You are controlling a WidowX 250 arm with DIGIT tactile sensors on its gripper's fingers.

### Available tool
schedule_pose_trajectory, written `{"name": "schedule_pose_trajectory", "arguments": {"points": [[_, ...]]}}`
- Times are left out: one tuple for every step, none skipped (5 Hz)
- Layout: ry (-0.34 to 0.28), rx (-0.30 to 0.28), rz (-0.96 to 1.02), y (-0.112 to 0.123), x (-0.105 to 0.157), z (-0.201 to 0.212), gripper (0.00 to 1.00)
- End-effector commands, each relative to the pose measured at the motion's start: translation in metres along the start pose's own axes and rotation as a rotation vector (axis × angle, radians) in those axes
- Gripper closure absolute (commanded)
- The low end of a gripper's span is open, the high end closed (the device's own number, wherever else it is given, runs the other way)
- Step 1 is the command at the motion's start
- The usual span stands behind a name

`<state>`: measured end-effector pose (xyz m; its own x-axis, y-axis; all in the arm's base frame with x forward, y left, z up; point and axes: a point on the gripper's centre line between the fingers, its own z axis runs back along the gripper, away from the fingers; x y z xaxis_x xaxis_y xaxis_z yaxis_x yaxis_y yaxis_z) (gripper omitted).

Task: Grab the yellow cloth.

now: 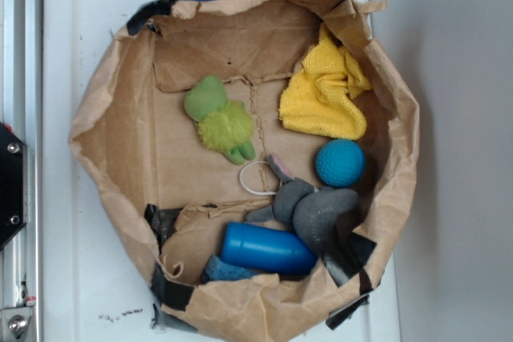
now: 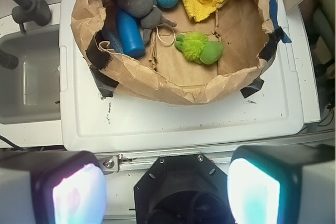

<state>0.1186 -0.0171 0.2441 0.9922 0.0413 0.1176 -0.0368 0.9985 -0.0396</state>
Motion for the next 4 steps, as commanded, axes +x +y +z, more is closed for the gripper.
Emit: {"name": "schedule_pose_trajectory", "arguments": {"points": [[0.0, 0.0, 0.0, 0.0, 0.0, 0.0, 0.0], [0.013, 0.056, 0.097, 0.0, 0.037, -0.012, 0.0], [-0.043, 0.067, 0.136, 0.002, 0.062, -0.025, 0.0], [-0.095, 0.081, 0.161, 0.006, 0.085, -0.041, 0.0]]}}
